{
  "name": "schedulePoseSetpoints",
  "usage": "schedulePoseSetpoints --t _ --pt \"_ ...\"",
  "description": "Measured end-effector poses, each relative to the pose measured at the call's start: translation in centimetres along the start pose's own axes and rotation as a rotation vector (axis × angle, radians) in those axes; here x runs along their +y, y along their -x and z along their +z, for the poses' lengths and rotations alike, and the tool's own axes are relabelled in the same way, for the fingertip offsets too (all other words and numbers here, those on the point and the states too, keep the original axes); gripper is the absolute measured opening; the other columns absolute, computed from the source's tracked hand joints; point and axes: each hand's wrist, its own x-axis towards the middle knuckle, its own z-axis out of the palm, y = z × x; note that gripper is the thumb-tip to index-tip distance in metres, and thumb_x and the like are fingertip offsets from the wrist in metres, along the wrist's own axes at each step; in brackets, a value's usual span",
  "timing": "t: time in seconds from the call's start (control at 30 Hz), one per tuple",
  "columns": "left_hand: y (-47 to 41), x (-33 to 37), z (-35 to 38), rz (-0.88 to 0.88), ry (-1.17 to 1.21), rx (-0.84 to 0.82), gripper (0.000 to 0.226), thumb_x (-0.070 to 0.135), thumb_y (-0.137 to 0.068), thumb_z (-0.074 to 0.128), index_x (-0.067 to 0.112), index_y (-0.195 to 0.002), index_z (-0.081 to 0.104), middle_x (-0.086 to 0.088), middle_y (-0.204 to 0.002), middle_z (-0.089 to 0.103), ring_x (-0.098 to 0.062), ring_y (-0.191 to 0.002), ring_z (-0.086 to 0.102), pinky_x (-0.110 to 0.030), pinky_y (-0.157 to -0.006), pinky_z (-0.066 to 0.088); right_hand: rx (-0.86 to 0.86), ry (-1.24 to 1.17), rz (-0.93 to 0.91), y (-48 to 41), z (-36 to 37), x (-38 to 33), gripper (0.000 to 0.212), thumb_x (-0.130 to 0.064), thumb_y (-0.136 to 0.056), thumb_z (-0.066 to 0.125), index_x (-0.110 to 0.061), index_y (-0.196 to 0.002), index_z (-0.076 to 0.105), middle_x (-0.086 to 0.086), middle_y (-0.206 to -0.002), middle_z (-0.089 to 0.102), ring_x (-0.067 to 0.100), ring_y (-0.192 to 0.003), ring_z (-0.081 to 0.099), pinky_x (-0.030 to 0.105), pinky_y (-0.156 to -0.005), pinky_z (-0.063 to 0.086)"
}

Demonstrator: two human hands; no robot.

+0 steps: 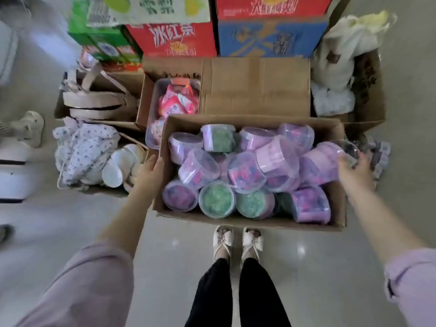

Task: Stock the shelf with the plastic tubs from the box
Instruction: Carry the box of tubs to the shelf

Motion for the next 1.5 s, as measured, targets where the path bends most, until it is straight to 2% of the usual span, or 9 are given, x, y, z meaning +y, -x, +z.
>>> schedulePoseSetpoints --t 0.1,0.23,0.37,0.53,0.7,0.93,1.23,1.4,1.5 --pt "-2.7 -4.0 2.8 -0.045 -0.106 0.101 0.054 0.048 -0.097 0.039 0.021 -0.144 0.038 -0.005 -0.146 0.044 -0.026 -0.134 0.038 -0.04 -0.114 0.025 0.104 -0.056 -0.142 -1.1 1.9 3.8 0.078 -0.06 -0.085 0.049 -0.018 -0.147 0.03 0.01 -0.147 0.044 0.024 -0.133 0.044 0.036 -0.112 0.034" --pt "-3.7 -7.2 4.9 -0.059 -0.129 0.232 0.052 0.045 -0.099 0.037 0.017 -0.143 0.04 -0.007 -0.146 0.043 -0.027 -0.133 0.038 -0.03 -0.105 0.026 0.157 -0.221 -0.209 -1.0 3.7 7.8 0.076 -0.058 -0.092 0.038 -0.018 -0.153 0.017 0.005 -0.156 0.029 -0.016 -0.129 0.035 0.0 -0.1 0.026" --pt "-4.8 -7.7 5.2 -0.053 -0.185 0.28 0.049 0.047 -0.1 0.031 0.01 -0.116 0.06 -0.017 -0.112 0.06 -0.033 -0.104 0.052 -0.03 -0.078 0.031 0.187 -0.155 -0.172 -0.2 4.4 8.4 0.073 -0.053 -0.096 0.032 -0.012 -0.153 0.014 0.015 -0.153 0.034 0.005 -0.126 0.036 -0.011 -0.085 0.02" --pt "-6.0 -8.9 4.5 -0.085 -0.209 0.238 0.063 0.061 -0.094 0.026 0.01 -0.103 0.061 -0.007 -0.092 0.053 -0.024 -0.087 0.046 -0.035 -0.078 0.033 0.076 -0.013 -0.052 0.4 3.1 9.3 0.059 -0.047 -0.102 0.027 -0.003 -0.13 0.055 0.023 -0.13 0.058 0.034 -0.122 0.051 0.028 -0.096 0.038" --pt "-6.5 -9.0 4.5 -0.111 -0.2 0.216 0.073 0.07 -0.088 0.024 0.009 -0.099 0.063 -0.008 -0.086 0.055 -0.026 -0.085 0.048 -0.035 -0.078 0.034 -0.021 0.002 0.008 0.0 2.7 10.5 0.058 -0.046 -0.103 0.025 -0.006 -0.139 0.048 0.014 -0.144 0.048 0.022 -0.135 0.04 0.014 -0.099 0.024" --pt "-6.1 -9.6 4.3 -0.077 -0.211 0.179 0.061 0.063 -0.093 0.027 0.011 -0.095 0.058 -0.008 -0.091 0.054 -0.026 -0.088 0.048 -0.036 -0.079 0.035 -0.073 0.144 -0.055 -0.3 2.3 11.5 0.052 -0.042 -0.103 0.031 -0.01 -0.141 0.044 0.015 -0.144 0.047 0.028 -0.134 0.042 0.026 -0.105 0.028" --pt "-5.3 -9.5 4.9 0.003 -0.38 0.33 0.064 0.051 -0.1 0.025 -0.004 -0.098 0.057 -0.029 -0.095 0.059 -0.038 -0.083 0.049 -0.038 -0.07 0.03 0.072 0.403 -0.225 -0.3 2.1 11.0 0.054 -0.034 -0.1 0.032 0.012 -0.1 0.061 0.041 -0.091 0.061 0.053 -0.084 0.059 0.046 -0.072 0.042" --pt "-4.2 -9.9 4.1 0.025 -0.494 0.349 0.066 0.049 -0.1 0.026 -0.006 -0.104 0.061 -0.036 -0.097 0.059 -0.049 -0.093 0.053 -0.04 -0.07 0.03 0.078 0.53 -0.325 0.1 0.6 10.5 0.063 -0.038 -0.094 0.028 0.016 -0.093 0.061 0.043 -0.083 0.059 0.057 -0.077 0.057 0.049 -0.068 0.044" --pt "-3.7 -9.2 2.8 0.077 -0.575 0.304 0.066 0.047 -0.101 0.027 -0.008 -0.089 0.061 -0.035 -0.089 0.059 -0.043 -0.079 0.049 -0.039 -0.068 0.029 0.065 0.566 -0.375 1.3 -0.5 10.3 0.062 -0.036 -0.093 0.028 0.016 -0.09 0.062 0.044 -0.079 0.058 0.058 -0.074 0.057 0.05 -0.066 0.044"
